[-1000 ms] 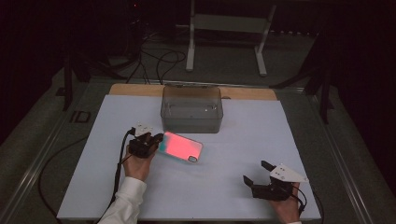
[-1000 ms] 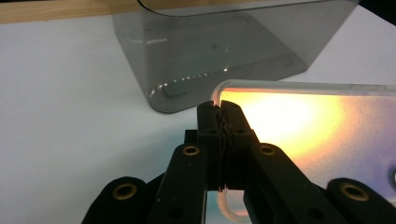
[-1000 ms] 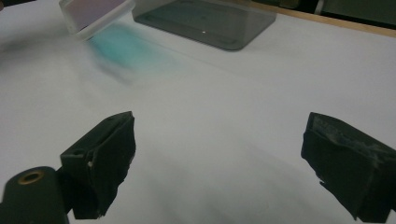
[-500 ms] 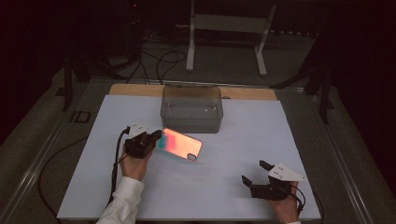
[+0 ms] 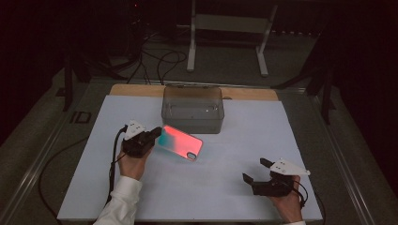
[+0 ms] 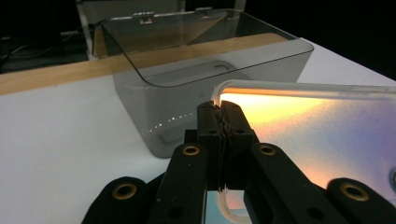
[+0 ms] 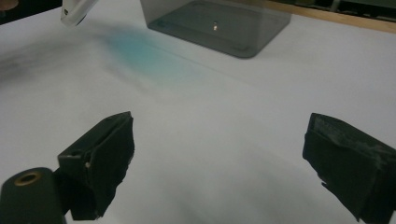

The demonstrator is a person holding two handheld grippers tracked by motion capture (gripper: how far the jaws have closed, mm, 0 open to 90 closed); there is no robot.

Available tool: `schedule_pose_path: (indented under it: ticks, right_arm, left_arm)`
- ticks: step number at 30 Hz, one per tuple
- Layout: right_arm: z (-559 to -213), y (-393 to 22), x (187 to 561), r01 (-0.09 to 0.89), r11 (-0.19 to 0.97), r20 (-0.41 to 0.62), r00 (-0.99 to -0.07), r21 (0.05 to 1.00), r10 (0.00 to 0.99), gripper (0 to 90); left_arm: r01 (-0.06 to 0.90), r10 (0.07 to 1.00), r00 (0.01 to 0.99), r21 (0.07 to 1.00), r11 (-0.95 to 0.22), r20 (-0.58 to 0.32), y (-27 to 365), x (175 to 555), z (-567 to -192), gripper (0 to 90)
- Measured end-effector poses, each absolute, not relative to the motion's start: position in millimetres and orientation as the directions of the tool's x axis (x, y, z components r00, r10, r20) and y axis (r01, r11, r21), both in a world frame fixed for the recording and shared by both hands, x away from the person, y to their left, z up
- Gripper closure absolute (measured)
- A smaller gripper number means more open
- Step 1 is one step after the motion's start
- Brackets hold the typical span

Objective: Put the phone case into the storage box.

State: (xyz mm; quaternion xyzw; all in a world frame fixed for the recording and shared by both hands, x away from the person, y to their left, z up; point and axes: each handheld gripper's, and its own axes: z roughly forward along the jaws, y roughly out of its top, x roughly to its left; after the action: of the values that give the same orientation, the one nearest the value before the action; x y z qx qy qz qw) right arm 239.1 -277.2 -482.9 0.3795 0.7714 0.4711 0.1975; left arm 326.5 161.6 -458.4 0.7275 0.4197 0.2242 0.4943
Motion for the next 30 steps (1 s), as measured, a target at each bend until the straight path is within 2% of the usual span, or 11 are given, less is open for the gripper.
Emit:
schedule_pose_path:
  ticks: [16,30]
  right_arm:
    - [-452,-260,257,0.434,0.283,0.103,-0.678,0.855,0.728,8.2]
    - [-438,-245,269,0.439,0.317,0.1,-0.702,0.84,0.705,8.3]
  left_arm:
    - [0.353,0.821,0.567,0.918,-0.181,-0.057,163,325,-455,88.9]
    - [0.327,0.813,0.581,0.927,-0.184,-0.044,162,323,-454,88.9]
